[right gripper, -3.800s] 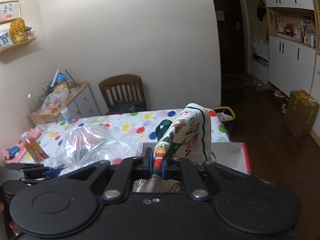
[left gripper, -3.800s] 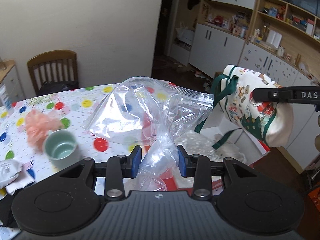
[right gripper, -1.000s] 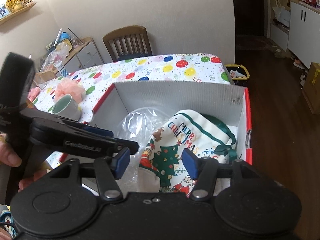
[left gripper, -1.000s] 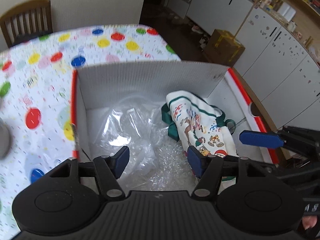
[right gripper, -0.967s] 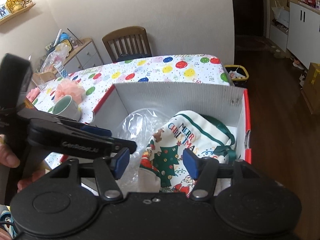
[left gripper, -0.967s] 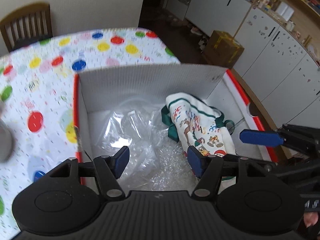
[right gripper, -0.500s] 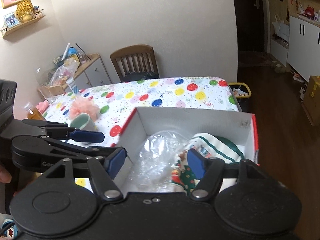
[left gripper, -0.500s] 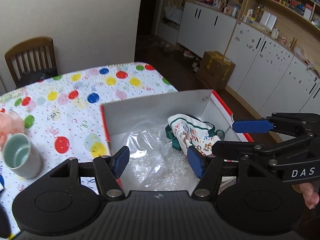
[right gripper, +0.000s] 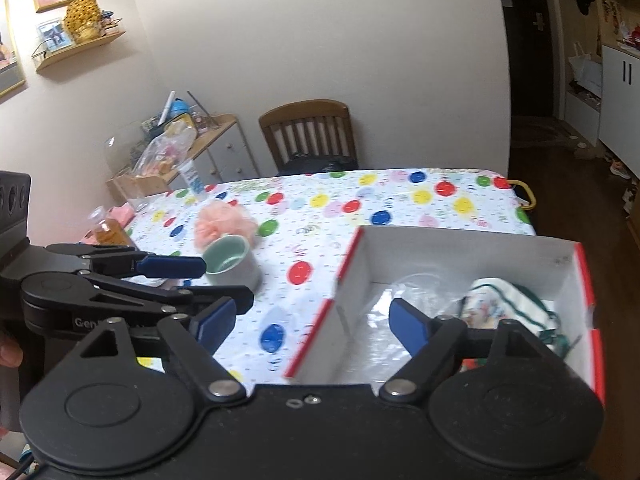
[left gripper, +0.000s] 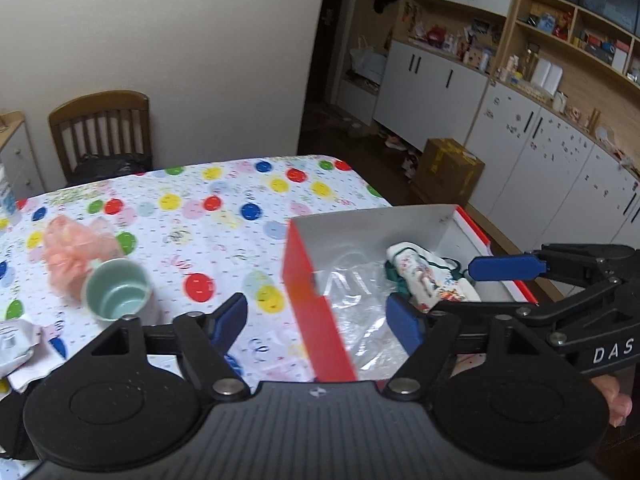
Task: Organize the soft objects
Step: 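Withdraw both tools from the box toward the items on the table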
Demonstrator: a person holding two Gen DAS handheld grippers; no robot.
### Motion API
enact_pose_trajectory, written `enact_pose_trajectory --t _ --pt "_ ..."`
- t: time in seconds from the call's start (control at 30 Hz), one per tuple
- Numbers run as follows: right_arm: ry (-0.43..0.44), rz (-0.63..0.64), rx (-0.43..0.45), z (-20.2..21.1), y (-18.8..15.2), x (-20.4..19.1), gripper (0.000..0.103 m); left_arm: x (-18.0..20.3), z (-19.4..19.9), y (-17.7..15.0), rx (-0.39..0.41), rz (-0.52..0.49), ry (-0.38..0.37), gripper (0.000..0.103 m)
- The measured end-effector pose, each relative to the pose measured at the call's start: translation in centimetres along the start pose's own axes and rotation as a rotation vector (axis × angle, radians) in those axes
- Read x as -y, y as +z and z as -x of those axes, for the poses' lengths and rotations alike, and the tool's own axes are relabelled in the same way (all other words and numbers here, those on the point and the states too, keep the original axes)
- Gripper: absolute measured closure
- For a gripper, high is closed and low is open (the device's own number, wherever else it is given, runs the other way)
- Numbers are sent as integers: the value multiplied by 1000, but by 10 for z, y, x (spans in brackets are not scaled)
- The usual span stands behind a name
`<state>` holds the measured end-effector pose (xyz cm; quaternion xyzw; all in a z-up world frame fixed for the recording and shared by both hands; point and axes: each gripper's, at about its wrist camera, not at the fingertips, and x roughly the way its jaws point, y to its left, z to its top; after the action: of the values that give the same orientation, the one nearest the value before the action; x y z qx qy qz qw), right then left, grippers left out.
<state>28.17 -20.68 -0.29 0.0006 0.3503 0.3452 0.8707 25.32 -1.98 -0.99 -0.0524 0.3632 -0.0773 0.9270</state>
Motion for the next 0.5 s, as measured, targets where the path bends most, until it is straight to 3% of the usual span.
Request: enact_pose_trajectory --t 0.5 --pt "42 24 -40 -38 -14 -82 6 -99 49 -32 34 92 35 18"
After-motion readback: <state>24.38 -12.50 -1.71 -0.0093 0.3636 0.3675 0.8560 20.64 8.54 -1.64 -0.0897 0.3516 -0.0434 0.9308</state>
